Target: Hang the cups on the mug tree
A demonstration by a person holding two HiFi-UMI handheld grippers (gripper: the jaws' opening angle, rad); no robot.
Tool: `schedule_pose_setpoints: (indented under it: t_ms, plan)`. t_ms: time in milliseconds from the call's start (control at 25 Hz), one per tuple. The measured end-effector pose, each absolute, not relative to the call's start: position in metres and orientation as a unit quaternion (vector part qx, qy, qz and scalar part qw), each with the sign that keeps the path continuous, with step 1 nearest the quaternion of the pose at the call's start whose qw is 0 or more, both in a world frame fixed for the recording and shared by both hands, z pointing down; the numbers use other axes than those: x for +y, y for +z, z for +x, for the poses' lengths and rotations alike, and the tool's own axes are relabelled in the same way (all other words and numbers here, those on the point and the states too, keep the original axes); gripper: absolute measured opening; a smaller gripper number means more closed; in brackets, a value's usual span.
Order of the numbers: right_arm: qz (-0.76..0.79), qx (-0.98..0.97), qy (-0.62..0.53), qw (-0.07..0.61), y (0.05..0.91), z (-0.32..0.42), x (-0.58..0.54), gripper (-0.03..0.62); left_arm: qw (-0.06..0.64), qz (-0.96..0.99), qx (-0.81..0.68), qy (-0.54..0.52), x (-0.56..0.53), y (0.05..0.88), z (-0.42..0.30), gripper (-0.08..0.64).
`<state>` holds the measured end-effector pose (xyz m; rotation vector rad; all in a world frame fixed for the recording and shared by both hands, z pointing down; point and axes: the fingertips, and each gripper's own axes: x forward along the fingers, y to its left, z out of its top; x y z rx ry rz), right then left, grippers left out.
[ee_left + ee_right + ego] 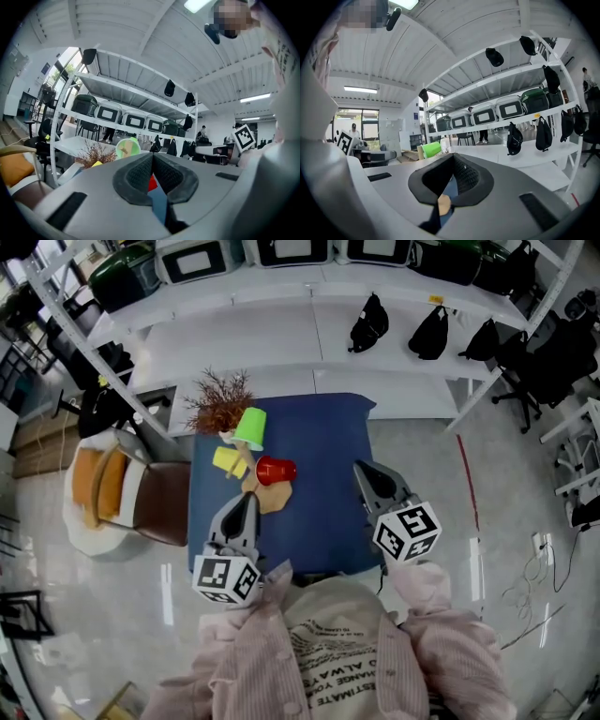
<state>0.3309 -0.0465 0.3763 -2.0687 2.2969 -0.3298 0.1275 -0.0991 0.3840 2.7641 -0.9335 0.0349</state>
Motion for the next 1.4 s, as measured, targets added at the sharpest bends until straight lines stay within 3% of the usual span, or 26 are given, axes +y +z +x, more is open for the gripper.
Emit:
schedule_pose_setpoints:
  t_ms: [1400]
  plan:
    - [-0.677, 0.730, -0.086, 0.016, 0.378, 0.338, -0.050, -0.003, 0.109, 0.927, -0.359, 0.021, -0.115, 0.387, 0.116, -0.002]
